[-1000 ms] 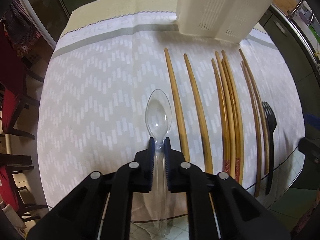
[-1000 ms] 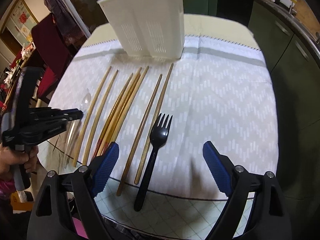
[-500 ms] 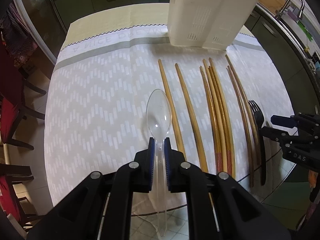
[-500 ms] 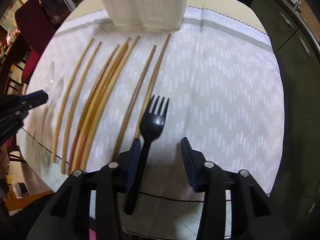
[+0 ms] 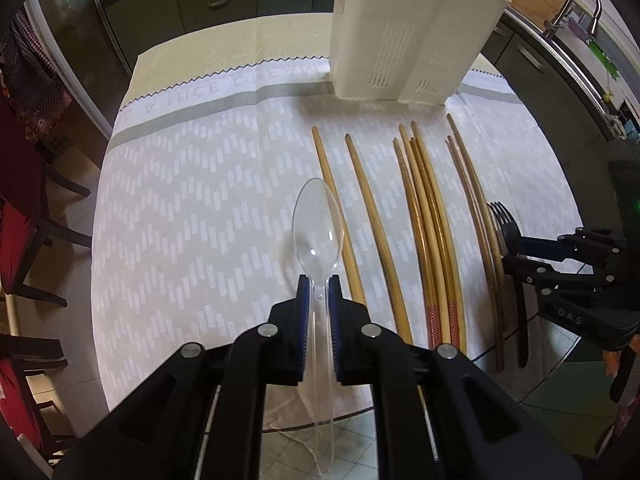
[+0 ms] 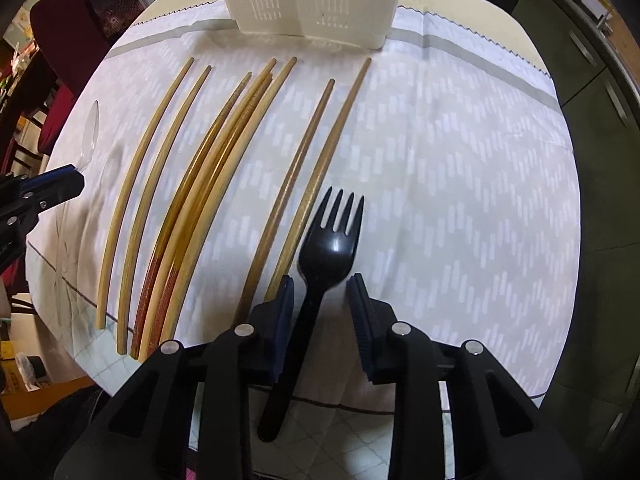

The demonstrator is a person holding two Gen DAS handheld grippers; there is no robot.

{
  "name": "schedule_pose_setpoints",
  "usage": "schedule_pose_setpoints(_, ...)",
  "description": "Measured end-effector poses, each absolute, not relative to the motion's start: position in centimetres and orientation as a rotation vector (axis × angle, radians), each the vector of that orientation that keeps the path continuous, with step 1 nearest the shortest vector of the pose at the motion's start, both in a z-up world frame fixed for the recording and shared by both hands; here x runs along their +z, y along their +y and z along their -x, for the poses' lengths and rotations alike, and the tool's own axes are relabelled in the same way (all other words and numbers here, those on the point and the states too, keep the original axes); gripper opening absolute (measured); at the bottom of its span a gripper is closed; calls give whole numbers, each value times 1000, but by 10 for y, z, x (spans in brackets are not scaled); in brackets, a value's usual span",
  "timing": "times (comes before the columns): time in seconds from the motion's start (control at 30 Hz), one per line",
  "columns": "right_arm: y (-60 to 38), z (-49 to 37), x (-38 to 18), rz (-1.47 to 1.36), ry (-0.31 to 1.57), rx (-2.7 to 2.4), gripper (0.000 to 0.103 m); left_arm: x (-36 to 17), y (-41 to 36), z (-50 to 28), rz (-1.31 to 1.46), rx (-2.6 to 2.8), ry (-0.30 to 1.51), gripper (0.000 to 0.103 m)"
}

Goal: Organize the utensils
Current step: 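Grasp the black plastic fork with the right gripper while the left gripper lifts the spoon, then carry the black fork with the right gripper toward the white holder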

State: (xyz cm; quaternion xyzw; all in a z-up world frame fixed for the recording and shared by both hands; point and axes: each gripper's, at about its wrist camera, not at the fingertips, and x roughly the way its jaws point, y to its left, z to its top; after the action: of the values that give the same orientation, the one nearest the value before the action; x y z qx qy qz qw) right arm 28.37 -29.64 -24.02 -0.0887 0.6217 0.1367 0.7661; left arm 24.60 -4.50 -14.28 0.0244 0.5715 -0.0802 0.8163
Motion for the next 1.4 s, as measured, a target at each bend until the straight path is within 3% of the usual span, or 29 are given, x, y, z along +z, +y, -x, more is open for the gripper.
schedule_pose_setpoints(0.13,-284,-288,-240,203,1337,297,23,-140,-44,-246,-46,-173,1208,10)
schedule_pose_setpoints(0.43,-268,-288,-229,175,1268,322,22,-130,-40,-244,-44,-185,1193,10)
schedule_pose_setpoints(0.8,-287,-256,-168,72,998,372,22,-87,-43,-238,-14,-231,1107,10)
schedule_pose_setpoints(0.87,-295,-250,-153,73,937,366,5,-73,-48,-239,-8,-251,1078,10)
schedule_pose_setpoints(1.1,-321,-239,-126,54,870,360,5,-22,-67,-251,-14,-289,968,10)
schedule_pose_setpoints(1.2,-322,-262,-141,28,961,358,10,-11,-75,-254,-20,-303,952,10)
schedule_pose_setpoints(1.27,-322,-289,-171,-13,1101,379,30,-11,-79,-256,-28,-310,955,10)
schedule_pose_setpoints(1.4,-297,-305,-199,29,1169,445,30,-17,-79,-258,-27,-317,969,10)
